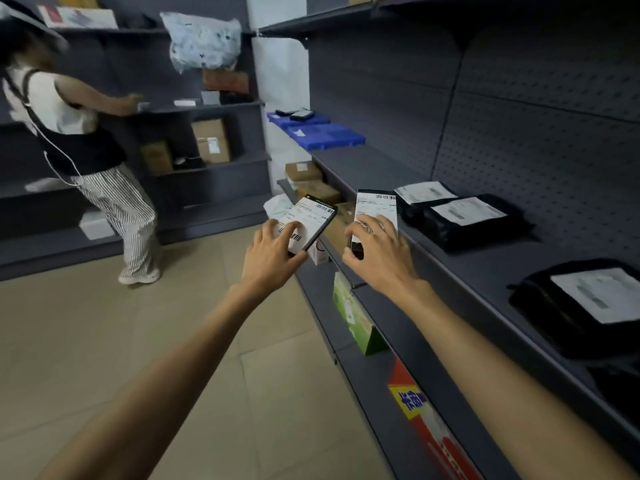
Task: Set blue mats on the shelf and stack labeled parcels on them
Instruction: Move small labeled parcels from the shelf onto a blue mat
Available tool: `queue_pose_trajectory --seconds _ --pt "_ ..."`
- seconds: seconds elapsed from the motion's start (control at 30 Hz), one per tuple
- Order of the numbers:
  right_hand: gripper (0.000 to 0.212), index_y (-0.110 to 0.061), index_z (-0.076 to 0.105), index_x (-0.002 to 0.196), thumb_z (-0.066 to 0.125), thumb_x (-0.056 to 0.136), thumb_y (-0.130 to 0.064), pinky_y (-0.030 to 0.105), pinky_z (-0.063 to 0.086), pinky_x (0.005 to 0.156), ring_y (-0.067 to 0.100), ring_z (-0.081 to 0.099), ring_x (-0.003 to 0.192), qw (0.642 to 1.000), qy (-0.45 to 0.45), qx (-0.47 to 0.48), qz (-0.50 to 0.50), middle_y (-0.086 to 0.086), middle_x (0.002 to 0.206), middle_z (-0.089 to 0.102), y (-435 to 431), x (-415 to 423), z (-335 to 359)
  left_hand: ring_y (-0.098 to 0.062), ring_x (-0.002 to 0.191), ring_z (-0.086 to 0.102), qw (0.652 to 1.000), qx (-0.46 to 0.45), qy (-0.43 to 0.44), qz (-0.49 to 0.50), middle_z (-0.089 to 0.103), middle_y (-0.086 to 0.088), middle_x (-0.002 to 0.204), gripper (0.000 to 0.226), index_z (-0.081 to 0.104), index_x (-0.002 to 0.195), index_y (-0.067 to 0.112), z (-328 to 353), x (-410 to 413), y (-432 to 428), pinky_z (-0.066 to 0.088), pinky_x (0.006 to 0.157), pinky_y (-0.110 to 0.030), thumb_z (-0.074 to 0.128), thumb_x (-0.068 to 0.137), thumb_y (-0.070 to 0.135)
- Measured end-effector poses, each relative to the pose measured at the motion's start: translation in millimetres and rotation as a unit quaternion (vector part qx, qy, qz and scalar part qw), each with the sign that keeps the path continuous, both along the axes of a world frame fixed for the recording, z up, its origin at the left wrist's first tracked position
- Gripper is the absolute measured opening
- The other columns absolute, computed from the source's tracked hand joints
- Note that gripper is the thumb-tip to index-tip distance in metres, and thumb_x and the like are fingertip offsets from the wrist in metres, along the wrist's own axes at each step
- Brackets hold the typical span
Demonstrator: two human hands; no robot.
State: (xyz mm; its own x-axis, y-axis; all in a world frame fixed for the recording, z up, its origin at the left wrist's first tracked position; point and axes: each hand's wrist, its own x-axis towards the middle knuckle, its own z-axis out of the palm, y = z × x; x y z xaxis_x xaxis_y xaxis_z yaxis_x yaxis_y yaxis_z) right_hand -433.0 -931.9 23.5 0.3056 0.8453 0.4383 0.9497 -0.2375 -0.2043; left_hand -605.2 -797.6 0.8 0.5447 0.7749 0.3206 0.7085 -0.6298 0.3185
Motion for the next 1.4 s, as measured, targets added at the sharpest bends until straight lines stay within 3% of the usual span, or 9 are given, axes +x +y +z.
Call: queue_pose_trajectory --seconds 0.17,0.33,0.7,0.97,1.4 --pt "0.030 -0.027 0.059 0.114 0.054 0.087 -0.039 0.043 0.042 0.101 0.021 0.036 0.133 1.000 -0.013 -0.009 0.016 -0.007 0.137 0.050 120 -13 7 -0.035 0.121 0.049 0.999 0.025 0.006 0.024 0.041 -0.012 0.142 0.053 0.044 0.137 0.032 4 -20 111 0.033 0.106 -0.044 0.052 0.088 0.049" --pt "0.032 -0.028 0.057 0.117 0.053 0.087 -0.040 0.045 0.041 0.102 0.020 0.032 0.137 0.999 -0.010 -0.028 0.027 -0.007 0.142 0.046 221 -9 5 -0.034 0.117 0.052 0.999 0.022 -0.010 0.024 0.043 -0.012 0.140 0.049 0.045 0.135 0.033 7 -17 209 0.040 0.099 -0.042 0.053 0.089 0.049" --pt "0.027 -0.029 0.058 0.110 0.055 0.086 -0.041 0.045 0.043 0.099 0.020 0.037 0.134 0.999 -0.016 -0.032 0.035 -0.007 0.137 0.051 419 87 -15 -0.030 0.119 0.049 1.000 0.015 -0.014 0.005 0.038 -0.008 0.145 0.051 0.042 0.136 0.036 -11 76 399 0.045 0.090 -0.042 0.053 0.088 0.052" --pt "0.027 -0.028 0.057 0.111 0.053 0.086 -0.039 0.048 0.044 0.098 0.021 0.038 0.132 0.997 -0.030 -0.014 0.073 -0.007 0.134 0.051 613 179 0 -0.029 0.121 0.048 0.998 0.024 -0.036 0.041 0.038 -0.004 0.144 0.051 0.045 0.134 0.034 4 153 571 0.046 0.085 -0.040 0.058 0.087 0.048" --pt "0.030 -0.028 0.058 0.115 0.052 0.089 -0.041 0.046 0.042 0.101 0.020 0.035 0.136 0.995 -0.036 -0.025 0.091 -0.006 0.141 0.048 905 234 -15 -0.030 0.122 0.046 0.998 -0.007 -0.048 0.037 0.037 -0.005 0.145 0.052 0.045 0.134 0.034 -26 213 864 0.046 0.085 -0.041 0.059 0.085 0.046"
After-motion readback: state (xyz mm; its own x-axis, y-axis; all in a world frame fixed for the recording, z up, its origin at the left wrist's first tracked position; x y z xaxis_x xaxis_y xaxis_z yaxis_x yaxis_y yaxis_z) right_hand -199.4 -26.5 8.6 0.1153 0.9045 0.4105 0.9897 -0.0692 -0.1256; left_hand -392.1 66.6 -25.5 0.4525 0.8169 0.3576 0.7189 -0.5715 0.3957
